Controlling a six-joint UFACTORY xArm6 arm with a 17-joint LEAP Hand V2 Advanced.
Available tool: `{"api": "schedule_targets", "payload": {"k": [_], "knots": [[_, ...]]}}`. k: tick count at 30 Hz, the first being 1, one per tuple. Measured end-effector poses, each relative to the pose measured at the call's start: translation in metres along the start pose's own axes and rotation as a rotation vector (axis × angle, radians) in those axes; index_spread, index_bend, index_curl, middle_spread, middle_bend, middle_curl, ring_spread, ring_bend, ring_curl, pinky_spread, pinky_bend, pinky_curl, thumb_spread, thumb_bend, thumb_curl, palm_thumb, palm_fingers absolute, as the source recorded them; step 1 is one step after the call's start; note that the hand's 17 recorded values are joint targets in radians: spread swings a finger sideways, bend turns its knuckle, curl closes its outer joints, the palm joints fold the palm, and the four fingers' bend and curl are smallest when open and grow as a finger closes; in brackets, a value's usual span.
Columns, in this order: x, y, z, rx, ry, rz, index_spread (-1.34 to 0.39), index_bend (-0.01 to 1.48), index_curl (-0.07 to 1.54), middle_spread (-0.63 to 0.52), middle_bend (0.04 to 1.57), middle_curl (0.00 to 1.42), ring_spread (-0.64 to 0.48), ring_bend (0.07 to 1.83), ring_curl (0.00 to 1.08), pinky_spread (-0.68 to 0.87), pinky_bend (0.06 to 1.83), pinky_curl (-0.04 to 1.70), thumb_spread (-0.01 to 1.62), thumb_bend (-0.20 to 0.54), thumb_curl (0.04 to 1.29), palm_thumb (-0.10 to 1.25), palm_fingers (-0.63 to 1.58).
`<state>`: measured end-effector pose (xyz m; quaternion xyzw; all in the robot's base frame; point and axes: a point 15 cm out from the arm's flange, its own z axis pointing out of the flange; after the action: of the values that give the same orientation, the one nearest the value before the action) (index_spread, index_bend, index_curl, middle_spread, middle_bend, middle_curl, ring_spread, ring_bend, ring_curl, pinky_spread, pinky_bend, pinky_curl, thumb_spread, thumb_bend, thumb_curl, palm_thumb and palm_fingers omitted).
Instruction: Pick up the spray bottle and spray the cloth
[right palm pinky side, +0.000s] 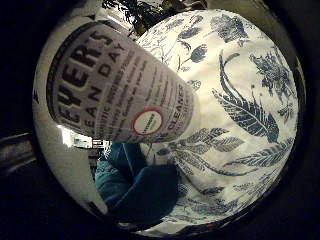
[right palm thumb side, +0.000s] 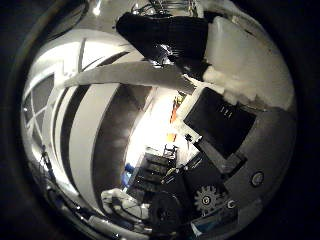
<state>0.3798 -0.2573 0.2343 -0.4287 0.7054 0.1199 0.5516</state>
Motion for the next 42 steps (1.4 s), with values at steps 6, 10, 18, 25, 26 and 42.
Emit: {"api": "schedule_targets", "payload": {"k": [6, 10, 18, 25, 26, 42], "knots": [[-0.022, 0.0, -0.014, 0.0, -0.044, -0.014, -0.2, 1.16, 0.73, -0.07, 1.35, 0.62, -0.15, 1.46, 0.6, -0.16, 1.2, 0.96, 0.8, -0.015, 0.76, 1.1, 1.19], [-0.045, -0.004, -0.02, -0.007, -0.05, -0.06, -0.2, 1.17, 0.73, -0.07, 1.35, 0.61, -0.15, 1.46, 0.59, -0.16, 1.17, 1.02, 0.8, -0.014, 0.78, 1.09, 1.19], [-0.086, -0.009, -0.032, -0.019, -0.039, -0.129, -0.2, 1.18, 0.72, -0.07, 1.36, 0.59, -0.15, 1.46, 0.59, -0.17, 1.1, 1.13, 0.8, -0.015, 0.82, 1.08, 1.19], [-0.127, -0.014, -0.064, -0.185, 0.104, -0.232, -0.2, 1.18, 0.72, -0.07, 1.36, 0.59, -0.15, 1.46, 0.58, -0.18, 1.06, 1.19, 0.8, -0.015, 0.84, 1.07, 1.2], [-0.136, -0.014, -0.067, -0.217, 0.12, -0.243, -0.2, 1.18, 0.72, -0.07, 1.36, 0.59, -0.15, 1.46, 0.58, -0.18, 1.06, 1.2, 0.8, -0.015, 0.84, 1.07, 1.2], [-0.223, 0.029, -0.064, -0.78, 0.633, -0.465, -0.2, 1.18, 0.71, -0.07, 1.37, 0.58, -0.15, 1.46, 0.58, -0.2, 1.02, 1.26, 0.83, -0.016, 0.86, 1.05, 1.2]]}}
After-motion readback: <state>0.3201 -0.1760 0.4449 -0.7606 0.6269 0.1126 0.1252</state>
